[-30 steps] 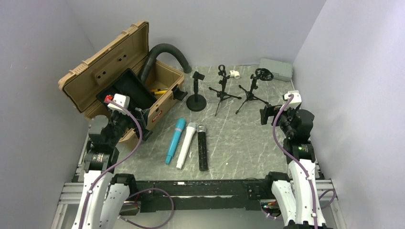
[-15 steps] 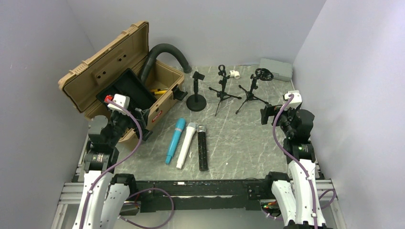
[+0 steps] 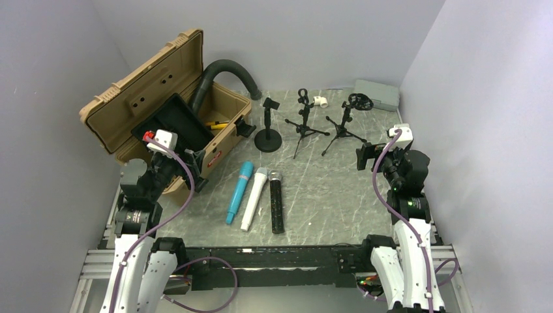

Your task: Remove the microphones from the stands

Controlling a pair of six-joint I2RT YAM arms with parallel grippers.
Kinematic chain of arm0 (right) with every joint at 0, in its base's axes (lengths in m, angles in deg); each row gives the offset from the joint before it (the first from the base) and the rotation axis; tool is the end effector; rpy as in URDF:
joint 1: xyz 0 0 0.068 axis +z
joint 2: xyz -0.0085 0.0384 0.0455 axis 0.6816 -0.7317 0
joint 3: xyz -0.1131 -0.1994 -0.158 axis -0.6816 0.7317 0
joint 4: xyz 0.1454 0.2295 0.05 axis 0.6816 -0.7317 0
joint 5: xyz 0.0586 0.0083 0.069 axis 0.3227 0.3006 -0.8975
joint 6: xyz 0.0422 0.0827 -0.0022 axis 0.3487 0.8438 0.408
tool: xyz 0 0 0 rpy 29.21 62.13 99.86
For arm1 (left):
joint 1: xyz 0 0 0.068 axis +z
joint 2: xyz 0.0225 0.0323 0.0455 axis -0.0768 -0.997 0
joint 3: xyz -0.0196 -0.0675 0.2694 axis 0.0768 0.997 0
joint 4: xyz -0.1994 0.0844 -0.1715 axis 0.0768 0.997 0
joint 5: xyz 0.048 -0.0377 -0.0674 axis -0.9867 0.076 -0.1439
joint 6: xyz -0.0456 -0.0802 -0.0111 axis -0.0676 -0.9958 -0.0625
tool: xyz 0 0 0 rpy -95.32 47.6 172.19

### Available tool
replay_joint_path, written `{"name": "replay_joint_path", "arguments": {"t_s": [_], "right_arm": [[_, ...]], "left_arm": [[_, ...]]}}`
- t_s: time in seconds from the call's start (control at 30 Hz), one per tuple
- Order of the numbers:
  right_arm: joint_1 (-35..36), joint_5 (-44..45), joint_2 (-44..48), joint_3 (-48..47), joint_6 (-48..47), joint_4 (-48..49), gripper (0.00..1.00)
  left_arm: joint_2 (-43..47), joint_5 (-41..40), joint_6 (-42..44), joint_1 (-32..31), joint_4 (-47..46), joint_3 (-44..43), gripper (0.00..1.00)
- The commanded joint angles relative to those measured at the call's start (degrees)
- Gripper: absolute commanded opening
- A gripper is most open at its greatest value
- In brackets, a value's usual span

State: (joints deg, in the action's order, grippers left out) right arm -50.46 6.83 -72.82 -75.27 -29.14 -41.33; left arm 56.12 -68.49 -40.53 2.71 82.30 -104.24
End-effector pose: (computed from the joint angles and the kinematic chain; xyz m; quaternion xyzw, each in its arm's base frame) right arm 0.2167 -0.0059 0.3030 -0.0612 0.7761 0.0422 0.6263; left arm 0.1917 -0.0313 0.3345 0.1101 0.7199 -0.1298 0.6729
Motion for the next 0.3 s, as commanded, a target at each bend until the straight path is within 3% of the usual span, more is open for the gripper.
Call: {"name": "replay_joint_path", "arguments": {"t_s": [0.0, 0.27], "right_arm": [[-0.3, 0.5, 0.9, -1.7, -0.2, 1.5, 1.0], [-0.2, 0.7, 1.1, -2.0, -0.2, 1.4, 1.0]], "left_arm": [[0.6, 1.6, 0.4, 0.5, -2.4, 0.3, 0.99], [0.6, 2.1, 0.4, 0.6, -2.4, 0.4, 0.99]]}}
